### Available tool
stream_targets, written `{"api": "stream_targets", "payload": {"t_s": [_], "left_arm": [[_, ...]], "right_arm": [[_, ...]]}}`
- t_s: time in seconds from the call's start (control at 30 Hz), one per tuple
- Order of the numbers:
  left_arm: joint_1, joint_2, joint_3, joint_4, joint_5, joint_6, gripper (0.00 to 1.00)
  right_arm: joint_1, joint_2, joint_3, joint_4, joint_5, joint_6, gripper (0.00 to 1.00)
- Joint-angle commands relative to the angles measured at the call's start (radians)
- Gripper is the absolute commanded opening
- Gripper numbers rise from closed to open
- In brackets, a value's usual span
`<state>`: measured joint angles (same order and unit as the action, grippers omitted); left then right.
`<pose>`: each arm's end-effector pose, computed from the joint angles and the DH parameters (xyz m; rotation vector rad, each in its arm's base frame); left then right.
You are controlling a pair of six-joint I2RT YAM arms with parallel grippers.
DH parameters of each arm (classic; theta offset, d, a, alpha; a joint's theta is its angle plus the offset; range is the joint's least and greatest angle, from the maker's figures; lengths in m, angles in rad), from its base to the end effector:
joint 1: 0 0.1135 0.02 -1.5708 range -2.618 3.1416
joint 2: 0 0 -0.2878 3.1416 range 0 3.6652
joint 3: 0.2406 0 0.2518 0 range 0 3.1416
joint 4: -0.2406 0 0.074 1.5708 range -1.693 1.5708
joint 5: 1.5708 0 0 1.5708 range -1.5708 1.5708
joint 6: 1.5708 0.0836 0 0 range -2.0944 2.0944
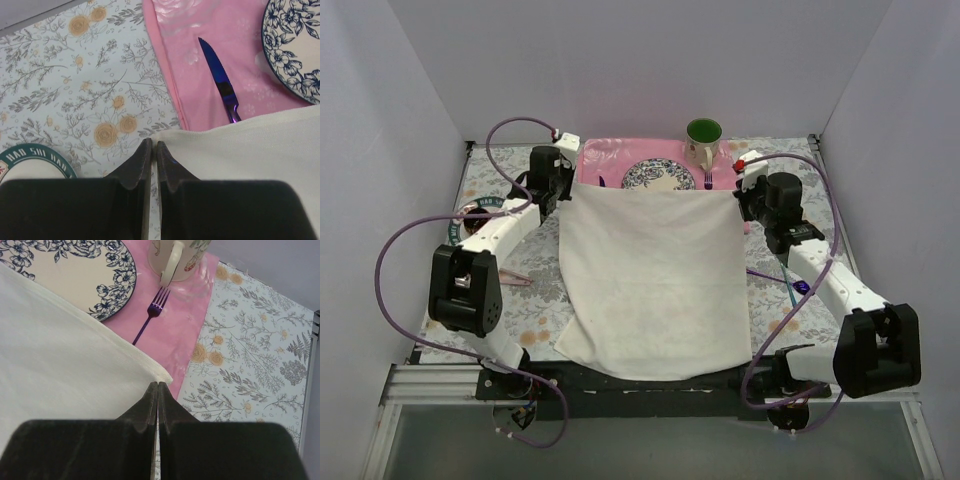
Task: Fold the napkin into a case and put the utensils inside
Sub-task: Flatten out the crumpled napkin at the center of the board.
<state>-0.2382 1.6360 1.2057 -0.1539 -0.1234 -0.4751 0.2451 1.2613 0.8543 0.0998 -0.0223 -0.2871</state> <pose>0.4076 -0.0884 0.2666 -0.3268 2.1385 -0.2807 0.3205 0.0821 0.2983 -0.5086 1.8077 -0.0079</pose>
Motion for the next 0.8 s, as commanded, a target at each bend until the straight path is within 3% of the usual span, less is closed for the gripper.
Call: {"api": "stream_targets", "payload": {"t_s": [0.0, 0.77], "left_arm": [[0.027, 0.062, 0.075, 0.034, 0.002, 0.015, 0.0], [0.045, 0.214, 0.184, 0.051, -0.007, 0.006, 0.0]], "right_arm": [[-0.02, 0.058, 0.074, 0.113, -0.004, 0.005, 0.01], [-0.049, 0.299, 0.247, 0.144, -0.03, -0.001, 0.01]]}}
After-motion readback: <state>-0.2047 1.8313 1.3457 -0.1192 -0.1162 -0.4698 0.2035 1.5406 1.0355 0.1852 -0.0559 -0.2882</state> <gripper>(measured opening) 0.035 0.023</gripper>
